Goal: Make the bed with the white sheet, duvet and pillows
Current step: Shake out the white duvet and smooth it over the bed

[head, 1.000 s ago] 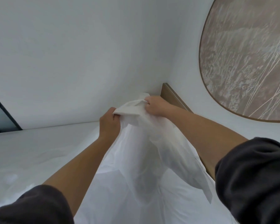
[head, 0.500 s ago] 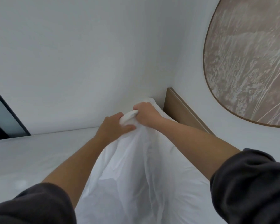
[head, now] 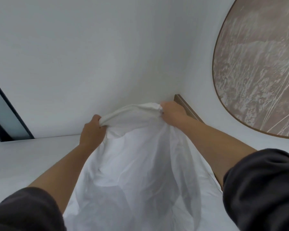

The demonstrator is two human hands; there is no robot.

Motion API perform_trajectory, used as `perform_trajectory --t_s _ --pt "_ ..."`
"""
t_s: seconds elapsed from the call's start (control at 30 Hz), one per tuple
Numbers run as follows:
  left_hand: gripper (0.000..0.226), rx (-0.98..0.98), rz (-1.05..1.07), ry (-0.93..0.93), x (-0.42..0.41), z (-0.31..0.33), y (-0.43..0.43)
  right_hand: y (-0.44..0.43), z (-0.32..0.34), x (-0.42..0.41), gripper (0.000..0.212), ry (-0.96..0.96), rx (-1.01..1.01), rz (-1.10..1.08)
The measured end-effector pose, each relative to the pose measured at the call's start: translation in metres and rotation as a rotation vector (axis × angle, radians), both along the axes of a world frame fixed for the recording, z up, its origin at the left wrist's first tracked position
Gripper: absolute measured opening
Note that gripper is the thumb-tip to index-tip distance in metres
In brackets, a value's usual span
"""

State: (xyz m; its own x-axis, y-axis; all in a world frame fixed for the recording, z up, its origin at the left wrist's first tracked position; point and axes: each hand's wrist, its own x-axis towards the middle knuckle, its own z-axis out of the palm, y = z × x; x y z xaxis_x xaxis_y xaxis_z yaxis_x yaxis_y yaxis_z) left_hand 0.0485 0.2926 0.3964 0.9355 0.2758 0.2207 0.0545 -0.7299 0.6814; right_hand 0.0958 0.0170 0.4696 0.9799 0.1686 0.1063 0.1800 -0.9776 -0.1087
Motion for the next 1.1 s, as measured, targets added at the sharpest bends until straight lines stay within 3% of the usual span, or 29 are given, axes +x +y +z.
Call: perform_trajectory --t_s 0.17,0.2,0.23,0.3,0.47,0.53,0.67,0.8,0.9,1.03,1.1 --pt "0.014 0.269 -0.209 0.099 -0.004 0.050 -0.016 0.038 -0.029 -0.028 0.083 0.209 0.276 0.291" --pt "0.013 0.293 -0.250 0.120 -0.005 0.052 -0.022 0.051 -0.037 -0.032 0.081 0.237 0.295 0.316" --pt "0.011 0.316 -0.276 0.126 -0.006 0.053 -0.026 0.062 -0.044 -0.036 0.065 0.254 0.304 0.318" --pt "0.010 0.385 -0.290 0.098 -0.009 0.052 -0.027 0.077 -0.053 -0.038 0.018 0.196 0.329 0.244" --pt "0.025 0.601 -0.188 -0.016 -0.021 0.016 -0.006 0.087 -0.020 -0.030 0.023 -0.028 0.317 0.199" --pt "0.017 0.521 -0.078 -0.035 -0.025 0.000 0.000 0.092 -0.011 -0.027 0.023 -0.052 0.287 0.225" --pt "0.007 0.237 0.178 0.110 -0.039 -0.028 0.044 0.081 -0.014 -0.024 0.023 -0.080 0.228 0.182" --pt "0.005 -0.010 0.161 0.092 -0.055 -0.040 0.077 0.070 -0.021 -0.020 0.020 -0.048 0.163 0.087" --pt "0.004 0.003 0.087 -0.009 -0.046 -0.018 0.097 0.079 -0.030 -0.026 0.016 0.096 0.107 0.097" --pt "0.014 0.185 -0.058 0.114 -0.036 0.015 0.117 0.162 -0.049 -0.061 0.064 0.212 0.128 0.328" --pt "0.014 0.227 -0.156 0.152 -0.040 0.021 0.126 0.221 -0.060 -0.082 0.060 0.223 0.208 0.346"
